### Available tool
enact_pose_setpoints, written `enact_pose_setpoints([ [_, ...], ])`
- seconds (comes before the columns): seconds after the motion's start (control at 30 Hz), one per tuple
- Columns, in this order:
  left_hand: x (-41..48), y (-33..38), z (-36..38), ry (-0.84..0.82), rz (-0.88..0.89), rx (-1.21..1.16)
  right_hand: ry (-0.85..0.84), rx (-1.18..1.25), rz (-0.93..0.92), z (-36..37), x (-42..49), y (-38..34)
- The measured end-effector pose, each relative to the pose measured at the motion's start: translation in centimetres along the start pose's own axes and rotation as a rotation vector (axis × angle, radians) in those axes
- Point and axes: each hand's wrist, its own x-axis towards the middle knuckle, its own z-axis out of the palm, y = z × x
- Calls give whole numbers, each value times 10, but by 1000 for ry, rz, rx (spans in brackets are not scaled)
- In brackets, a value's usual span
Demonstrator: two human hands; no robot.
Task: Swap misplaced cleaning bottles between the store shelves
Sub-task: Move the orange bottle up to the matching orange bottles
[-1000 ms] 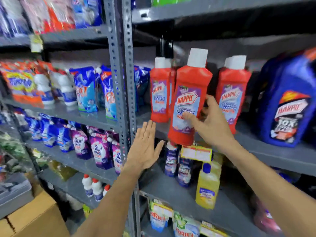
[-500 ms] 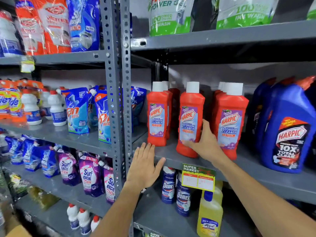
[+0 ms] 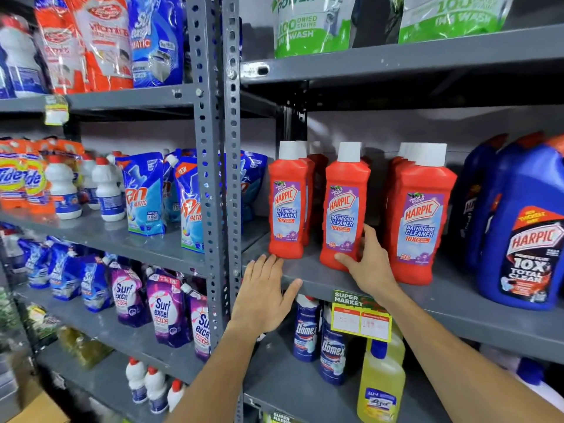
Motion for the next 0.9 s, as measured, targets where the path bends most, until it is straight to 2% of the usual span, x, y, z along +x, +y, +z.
enact_pose_setpoints([
  [0.3,-1,1,0,-7,-8,-23,-58,75,23,-2,3,6],
  [0.57,-1,2,1,-4,-14,-24,-39,38,18,-1,3,8],
  [0.8,-2,1,2,-13,-12,-21,211,15,-55,0,-9,-1],
  [0.9,-15,-1,6,30,13,-20,253,32,-146,1,-27,-9],
])
